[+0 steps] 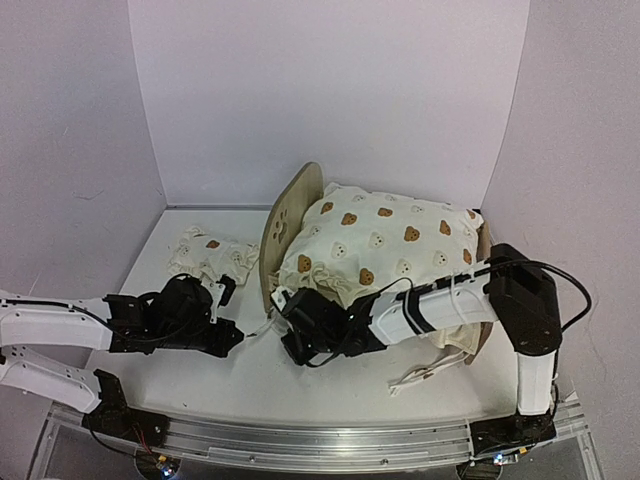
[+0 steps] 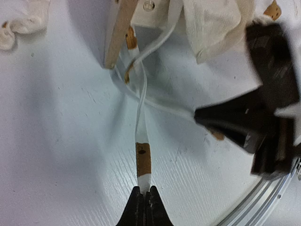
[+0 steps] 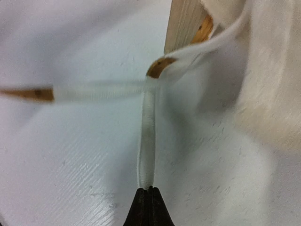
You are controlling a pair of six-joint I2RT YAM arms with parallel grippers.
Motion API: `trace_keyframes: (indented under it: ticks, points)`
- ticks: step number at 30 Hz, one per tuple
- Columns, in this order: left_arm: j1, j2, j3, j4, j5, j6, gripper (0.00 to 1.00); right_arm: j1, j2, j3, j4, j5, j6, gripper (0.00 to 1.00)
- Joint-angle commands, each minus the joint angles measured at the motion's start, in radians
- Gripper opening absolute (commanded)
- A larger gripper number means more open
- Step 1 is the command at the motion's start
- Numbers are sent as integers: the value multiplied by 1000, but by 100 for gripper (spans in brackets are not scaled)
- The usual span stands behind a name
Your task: Set up the pet bed
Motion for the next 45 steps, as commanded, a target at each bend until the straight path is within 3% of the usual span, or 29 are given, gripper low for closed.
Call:
trace_keyframes:
  ticks: [1, 8, 9, 10, 11, 14, 17, 20, 24, 26, 30, 34, 45]
  points:
    - [2, 67, -31, 52, 109, -40, 0, -73, -91, -5, 115, -158, -87, 0]
    - [2, 139, -2, 52, 164, -28, 1, -101, -89, 1, 115, -196, -115, 0]
    - [2, 143, 19, 52, 167, -14, 10, -101, -86, -2, 137, -209, -118, 0]
    - [2, 142, 38, 56, 173, 8, 27, -101, -90, -11, 150, -224, -122, 0]
    - [2, 135, 56, 58, 179, 29, 36, -101, -93, -20, 159, -230, -123, 0]
    - [13, 90, 87, 66, 159, 70, 53, -103, -116, -49, 180, -228, -122, 0]
    - [58, 32, 74, 88, 124, 73, 60, -105, -132, -67, 187, -248, -125, 0]
    - [84, 20, 31, 268, 92, 155, 51, -106, -147, -106, 229, -265, -118, 0]
    - [102, 100, -14, 532, 69, 317, 20, -106, -165, -134, 261, -269, -108, 0]
    - [102, 158, -23, 638, 69, 427, 14, -108, -167, -138, 267, -274, -107, 0]
    - [100, 221, -120, 930, 53, 600, 16, -112, -170, -143, 283, -275, -104, 0]
    - [102, 328, -118, 1047, 53, 711, 17, -111, -180, -146, 295, -276, -103, 0]
    - [112, 544, -24, 1153, 69, 825, 19, -113, -202, -157, 297, -299, -111, 0]
